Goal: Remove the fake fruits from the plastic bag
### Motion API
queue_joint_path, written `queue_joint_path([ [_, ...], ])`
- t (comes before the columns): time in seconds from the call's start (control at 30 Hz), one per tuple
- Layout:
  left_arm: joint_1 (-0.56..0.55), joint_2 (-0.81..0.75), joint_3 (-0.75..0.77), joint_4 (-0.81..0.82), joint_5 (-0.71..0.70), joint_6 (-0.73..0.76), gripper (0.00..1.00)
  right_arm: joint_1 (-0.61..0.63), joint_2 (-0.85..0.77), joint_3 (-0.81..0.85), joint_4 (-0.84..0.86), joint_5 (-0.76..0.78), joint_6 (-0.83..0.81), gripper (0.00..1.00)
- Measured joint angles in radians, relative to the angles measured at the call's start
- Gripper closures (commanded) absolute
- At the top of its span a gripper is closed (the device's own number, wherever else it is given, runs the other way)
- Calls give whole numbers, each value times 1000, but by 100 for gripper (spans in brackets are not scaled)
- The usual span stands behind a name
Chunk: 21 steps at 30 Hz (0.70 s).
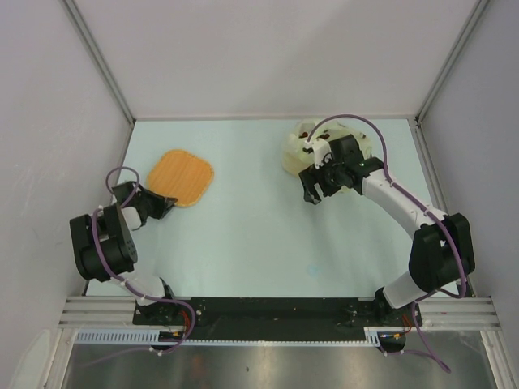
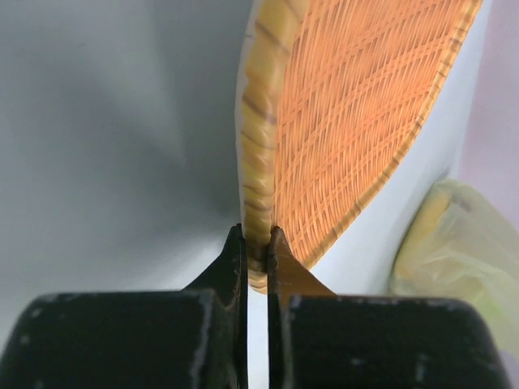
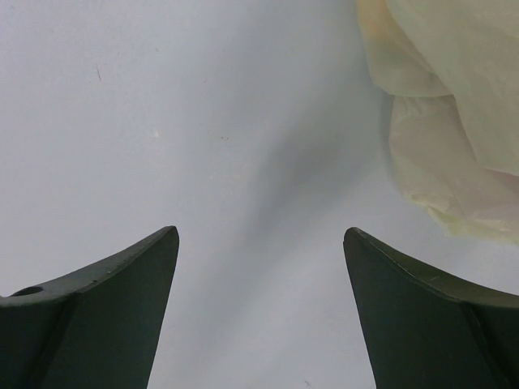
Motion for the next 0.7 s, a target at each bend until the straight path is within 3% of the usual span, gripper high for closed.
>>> queue_joint_path([
  [0.3,-128,0,58,-80,8,196,100,-15,1,-15,14,-3,0,12],
  [0.43,-272,9,97,-142,44,297,100,-55,2,-15,26,-9,3,13],
  [0.7,-554,82,179,-324,252,512,100,-105,1,-21,34,-25,3,13],
])
